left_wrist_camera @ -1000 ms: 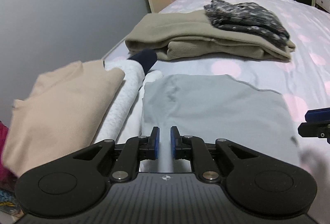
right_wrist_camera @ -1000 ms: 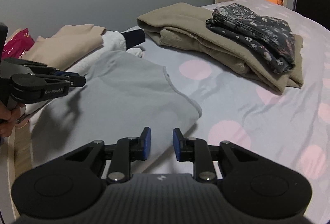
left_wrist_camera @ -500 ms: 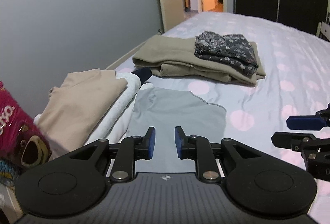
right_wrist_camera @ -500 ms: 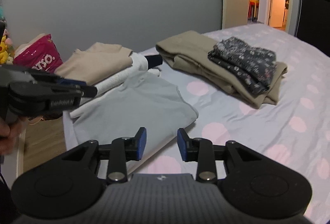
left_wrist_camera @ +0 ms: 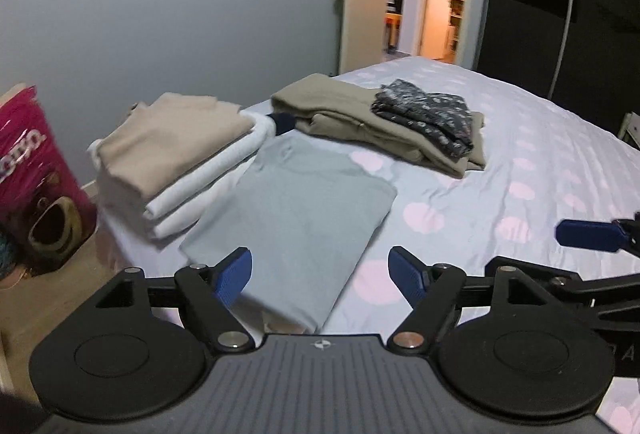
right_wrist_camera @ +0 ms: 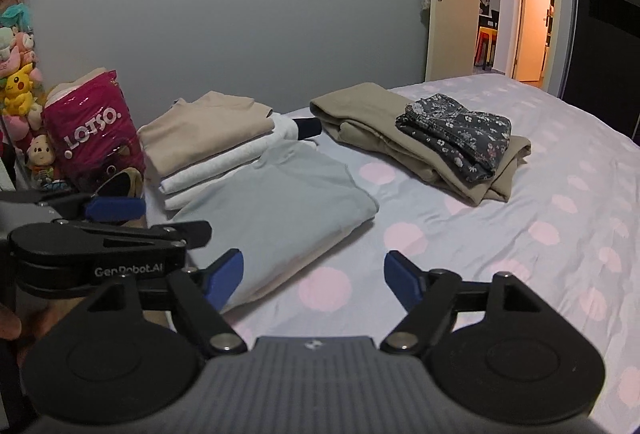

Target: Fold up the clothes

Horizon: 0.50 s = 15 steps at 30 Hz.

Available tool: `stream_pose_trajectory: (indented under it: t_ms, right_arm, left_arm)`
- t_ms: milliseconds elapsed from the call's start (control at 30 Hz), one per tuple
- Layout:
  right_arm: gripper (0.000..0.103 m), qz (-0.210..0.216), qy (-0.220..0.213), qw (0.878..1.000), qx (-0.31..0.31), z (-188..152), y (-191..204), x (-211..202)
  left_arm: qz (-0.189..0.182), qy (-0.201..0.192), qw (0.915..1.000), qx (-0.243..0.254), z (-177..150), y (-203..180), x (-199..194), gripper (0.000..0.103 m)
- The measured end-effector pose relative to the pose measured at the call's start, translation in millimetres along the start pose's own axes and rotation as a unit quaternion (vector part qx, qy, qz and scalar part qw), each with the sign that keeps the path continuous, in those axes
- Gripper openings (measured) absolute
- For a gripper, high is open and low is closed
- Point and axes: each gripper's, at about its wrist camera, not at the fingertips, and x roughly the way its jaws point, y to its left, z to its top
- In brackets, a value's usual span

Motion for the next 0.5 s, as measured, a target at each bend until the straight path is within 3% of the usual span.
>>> stream_pose_trajectory:
  t_ms: [133,500]
  right_arm:
    - [0.085,-0.012,-0.001,1.0,0.01,-24,7,-8]
    - [0.086,-0.029,0.01,0.999,0.031,-78,9,-16]
  left_arm:
    - [0.048,0.007,0.9988,0.011,-23,-3,-1,0.075]
    - [0.036,0.062,0.9974,-0.007,-71,-15,-6,0.075]
